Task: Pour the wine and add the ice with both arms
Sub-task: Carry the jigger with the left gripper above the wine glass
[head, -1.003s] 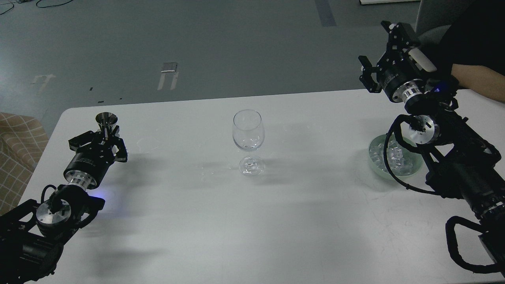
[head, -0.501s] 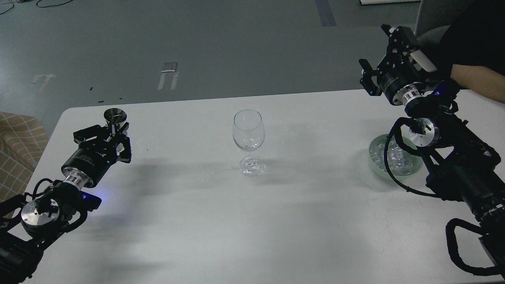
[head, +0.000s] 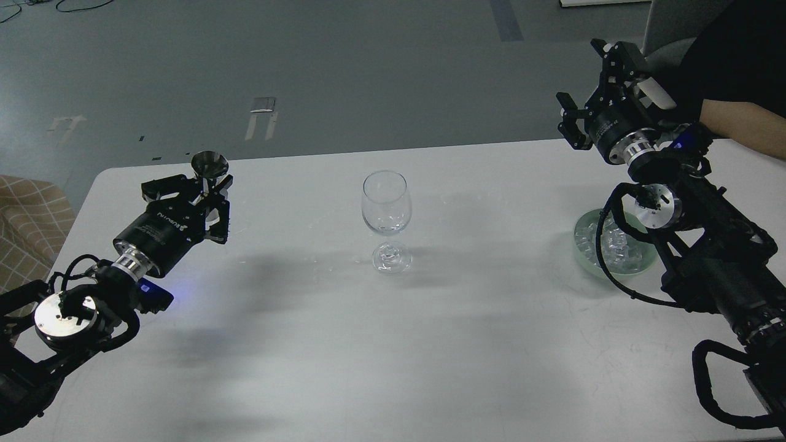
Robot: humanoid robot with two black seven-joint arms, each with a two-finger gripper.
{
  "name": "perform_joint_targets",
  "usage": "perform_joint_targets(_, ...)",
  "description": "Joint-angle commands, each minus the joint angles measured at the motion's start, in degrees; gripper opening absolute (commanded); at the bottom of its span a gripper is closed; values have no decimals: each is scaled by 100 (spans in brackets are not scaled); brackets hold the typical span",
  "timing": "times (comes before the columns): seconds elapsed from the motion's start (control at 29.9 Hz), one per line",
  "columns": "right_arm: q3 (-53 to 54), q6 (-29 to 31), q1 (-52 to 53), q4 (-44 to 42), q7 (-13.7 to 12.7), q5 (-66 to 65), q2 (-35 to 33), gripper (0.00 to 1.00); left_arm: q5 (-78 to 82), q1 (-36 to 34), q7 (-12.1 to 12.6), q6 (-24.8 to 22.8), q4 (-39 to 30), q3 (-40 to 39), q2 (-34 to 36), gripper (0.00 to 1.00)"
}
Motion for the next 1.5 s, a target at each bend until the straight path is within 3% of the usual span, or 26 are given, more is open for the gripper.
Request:
perform_joint_targets(0.0, -1, 0, -12, 0, 1, 3, -17, 100, -8, -275, 1, 0, -2, 268, -58, 0)
perform_joint_targets(0.97, -1, 0, -117, 18, -8, 3, -26, 100, 0, -1875, 18, 0, -336, 2175, -542, 0)
perform_joint_targets(1.47, -1, 0, -240, 158, -8, 3, -44, 100, 0, -2148, 27, 0, -248, 2272, -603, 0)
